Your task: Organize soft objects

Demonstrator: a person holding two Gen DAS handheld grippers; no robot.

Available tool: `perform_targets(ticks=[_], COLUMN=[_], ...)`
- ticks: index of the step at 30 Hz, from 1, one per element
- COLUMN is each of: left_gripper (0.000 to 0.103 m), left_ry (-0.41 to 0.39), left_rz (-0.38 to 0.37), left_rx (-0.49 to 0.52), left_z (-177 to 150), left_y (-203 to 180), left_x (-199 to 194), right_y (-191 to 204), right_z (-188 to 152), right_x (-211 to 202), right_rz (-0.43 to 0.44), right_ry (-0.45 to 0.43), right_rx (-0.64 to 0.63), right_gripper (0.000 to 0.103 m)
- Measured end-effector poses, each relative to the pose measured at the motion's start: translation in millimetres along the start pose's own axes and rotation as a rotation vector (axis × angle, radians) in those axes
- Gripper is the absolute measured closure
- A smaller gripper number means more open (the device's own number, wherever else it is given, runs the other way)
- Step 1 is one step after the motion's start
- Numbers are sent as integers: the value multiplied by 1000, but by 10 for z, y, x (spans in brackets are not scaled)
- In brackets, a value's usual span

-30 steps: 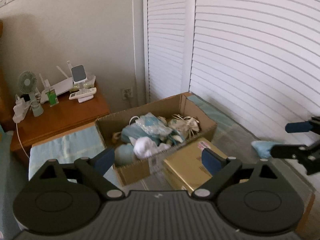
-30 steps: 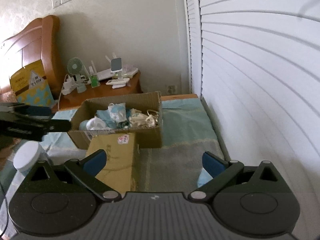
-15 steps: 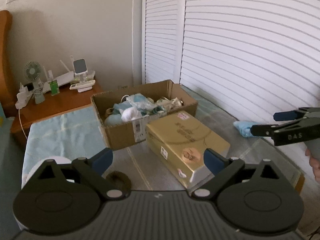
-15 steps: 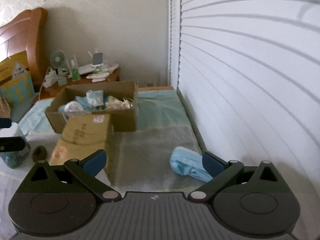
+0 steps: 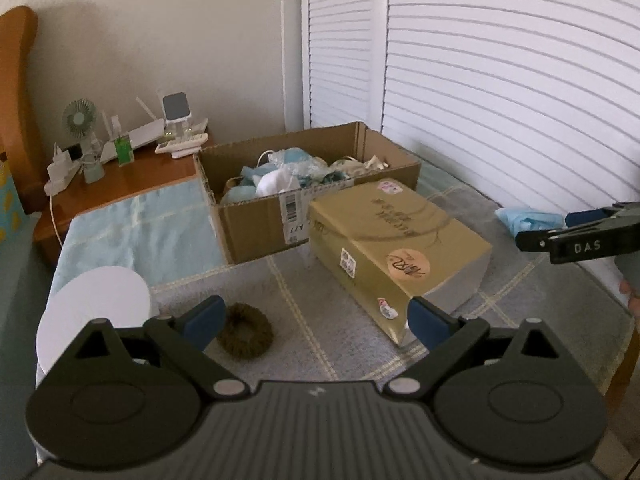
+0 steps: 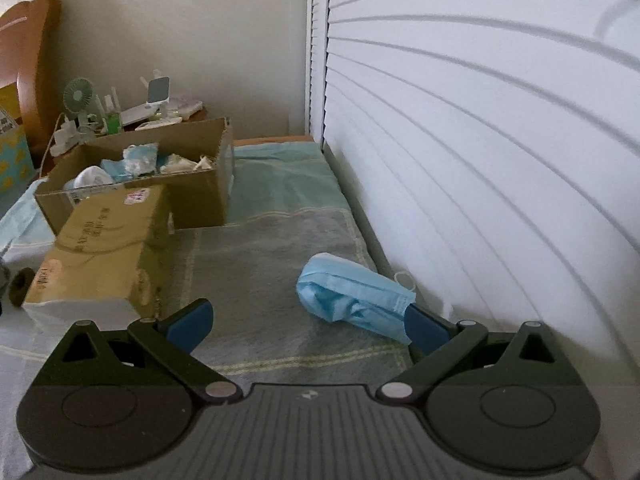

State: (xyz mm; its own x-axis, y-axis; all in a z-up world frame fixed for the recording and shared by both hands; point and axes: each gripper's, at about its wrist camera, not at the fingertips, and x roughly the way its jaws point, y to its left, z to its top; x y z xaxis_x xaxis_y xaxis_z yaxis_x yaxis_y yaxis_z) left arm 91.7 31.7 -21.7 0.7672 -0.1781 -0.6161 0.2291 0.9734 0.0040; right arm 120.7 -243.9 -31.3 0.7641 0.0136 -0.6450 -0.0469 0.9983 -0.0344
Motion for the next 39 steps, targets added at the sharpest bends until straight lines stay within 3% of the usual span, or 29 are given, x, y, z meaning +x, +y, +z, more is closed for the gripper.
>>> perform_targets(ticks=[6, 13, 19, 23, 26, 30, 33, 39], left_gripper=[6, 6, 6, 6, 6, 6, 6, 6], left_ry=[8, 9, 5, 1, 2, 1, -1, -13], left_rz=[9, -5, -18, -31, -34, -36, -39, -49], left_rx=[-6, -16, -21, -23, -24, -27, -26, -31], left_z=[10, 16, 12, 11, 14, 19, 14, 6], left_y=[26, 46, 49, 62, 71, 72, 67, 66], left_x=[107, 173, 198, 199, 207, 204, 191, 134], right_y=[53, 167, 288, 324, 318, 311, 323, 439], right_z=[4, -1, 41, 44, 38, 32, 57, 104], right_x=[121, 205, 269, 345, 384, 364, 276, 40], right_rz=[-31, -134, -221, -254, -280, -285, -277, -202], right_ry=[-13, -38, -43, -23, -7, -18, -39, -86], right_rx=[-19, -79, -152, -178, -181, -182, -191, -213], right_gripper=[0, 0, 10, 24, 46, 64, 73, 74])
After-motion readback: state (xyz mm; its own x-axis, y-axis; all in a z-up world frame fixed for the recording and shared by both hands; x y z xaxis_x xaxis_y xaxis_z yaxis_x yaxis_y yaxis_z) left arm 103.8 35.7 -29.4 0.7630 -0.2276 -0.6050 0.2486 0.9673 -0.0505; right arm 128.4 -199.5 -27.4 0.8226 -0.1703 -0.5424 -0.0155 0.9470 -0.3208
